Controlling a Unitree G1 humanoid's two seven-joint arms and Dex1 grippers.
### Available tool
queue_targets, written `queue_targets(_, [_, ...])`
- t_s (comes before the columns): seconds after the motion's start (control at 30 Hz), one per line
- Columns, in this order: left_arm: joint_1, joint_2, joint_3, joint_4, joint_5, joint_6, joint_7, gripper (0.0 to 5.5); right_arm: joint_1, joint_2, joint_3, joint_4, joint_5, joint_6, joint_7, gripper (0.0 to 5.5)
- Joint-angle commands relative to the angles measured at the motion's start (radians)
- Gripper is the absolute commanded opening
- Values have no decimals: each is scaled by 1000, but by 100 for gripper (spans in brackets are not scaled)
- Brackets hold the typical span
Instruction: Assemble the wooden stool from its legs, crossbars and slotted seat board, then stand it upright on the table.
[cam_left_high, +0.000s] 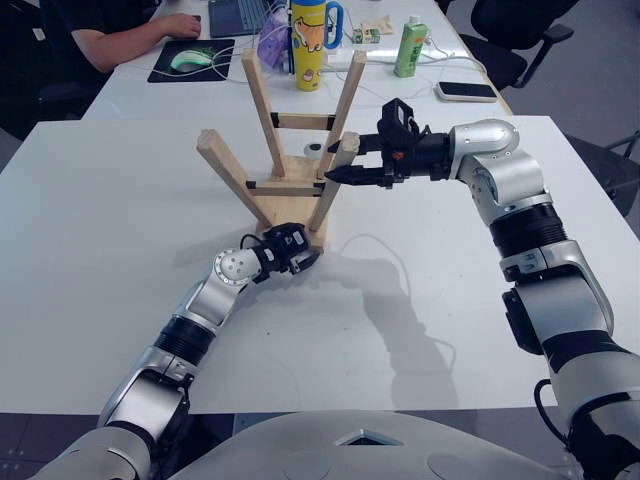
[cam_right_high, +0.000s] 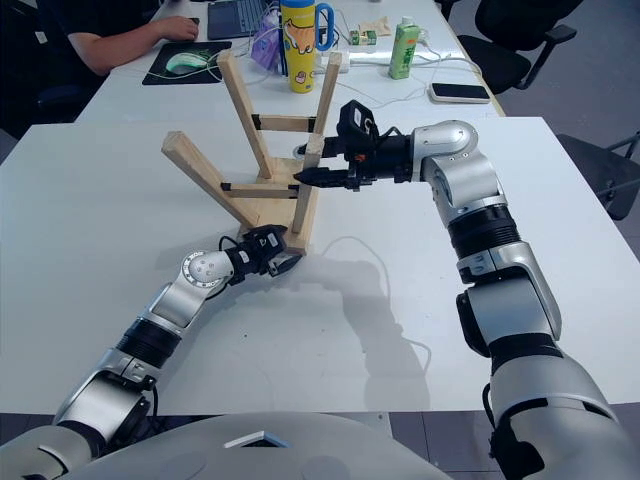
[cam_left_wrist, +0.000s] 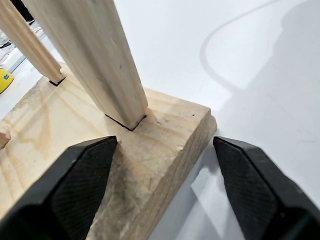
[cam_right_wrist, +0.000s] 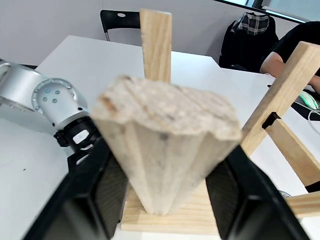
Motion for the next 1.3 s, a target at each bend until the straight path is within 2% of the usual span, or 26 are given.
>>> queue_targets(0.03, [88, -24, -94, 89, 23, 61, -86, 357, 124, 60, 124, 102, -190, 1, -64, 205])
queue_targets(0.27, [96, -34, -40, 104, 6, 81, -29, 357, 133, 69, 84, 133, -157, 13, -78, 205])
queue_targets(0.4, [111, -42, 56, 117, -38, 122, 43, 357, 128, 72, 70, 157, -160, 7, -92, 205])
queue_targets(0.57, [154, -71, 149, 62, -166, 172, 21, 357, 131, 68, 75, 167, -168, 5, -91, 205])
queue_targets(0.67, [194, -68, 195, -39, -245, 104, -16, 357, 132, 66, 78, 177, -174, -2, -92, 205])
queue_targets(0.8, [224, -25, 237, -80, -211, -45, 36, 357, 133, 61, 79, 187, -180, -12, -97, 205])
queue_targets(0.97, [204, -74, 290, -82, -256, -156, 76, 357, 132, 63, 86, 198, -183, -19, -89, 205])
queue_targets(1.3, [82, -127, 278, 129, -176, -107, 198, 357, 113, 64, 98, 174, -171, 2, -45, 205])
